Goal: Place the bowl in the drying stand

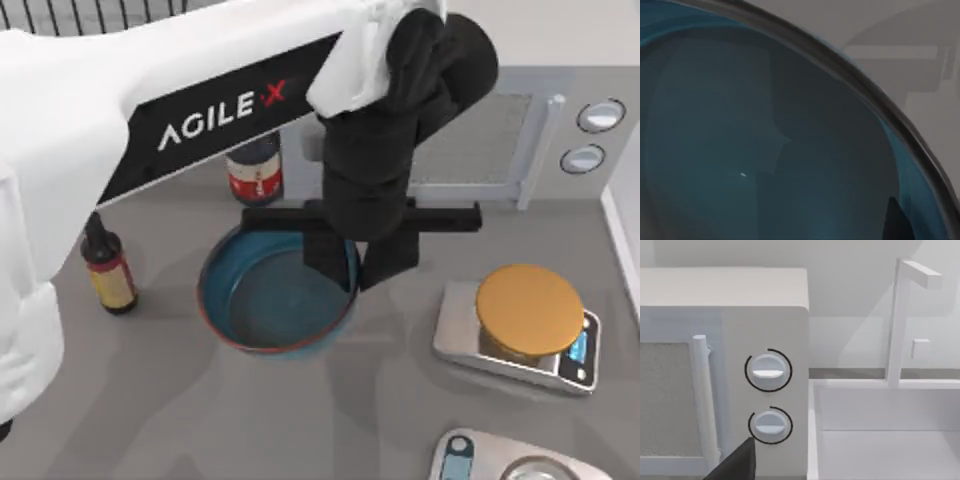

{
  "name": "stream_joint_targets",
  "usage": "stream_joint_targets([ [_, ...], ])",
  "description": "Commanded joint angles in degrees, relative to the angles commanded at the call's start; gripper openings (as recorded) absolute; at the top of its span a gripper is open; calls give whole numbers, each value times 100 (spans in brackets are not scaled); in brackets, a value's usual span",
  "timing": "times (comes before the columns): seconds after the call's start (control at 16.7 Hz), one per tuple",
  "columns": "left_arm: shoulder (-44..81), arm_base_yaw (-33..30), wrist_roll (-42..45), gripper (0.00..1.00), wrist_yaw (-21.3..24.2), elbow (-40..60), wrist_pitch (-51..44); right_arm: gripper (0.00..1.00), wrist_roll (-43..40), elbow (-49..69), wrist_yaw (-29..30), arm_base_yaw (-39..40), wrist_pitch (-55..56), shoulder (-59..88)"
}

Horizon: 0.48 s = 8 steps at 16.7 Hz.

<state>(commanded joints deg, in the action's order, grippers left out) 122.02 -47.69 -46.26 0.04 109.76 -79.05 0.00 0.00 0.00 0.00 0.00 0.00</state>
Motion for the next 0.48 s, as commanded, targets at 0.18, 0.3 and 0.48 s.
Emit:
stream_joint_targets([
  [0.18,-23,-1,5,0,5,1166,-1180,100,0,0,0,0,0,0],
  [0.3,-71,7,18,0,8,1706,-1708,100,0,0,0,0,0,0],
  [0.48,-133,20,36,0,10,2057,-2048,100,0,0,0,0,0,0],
])
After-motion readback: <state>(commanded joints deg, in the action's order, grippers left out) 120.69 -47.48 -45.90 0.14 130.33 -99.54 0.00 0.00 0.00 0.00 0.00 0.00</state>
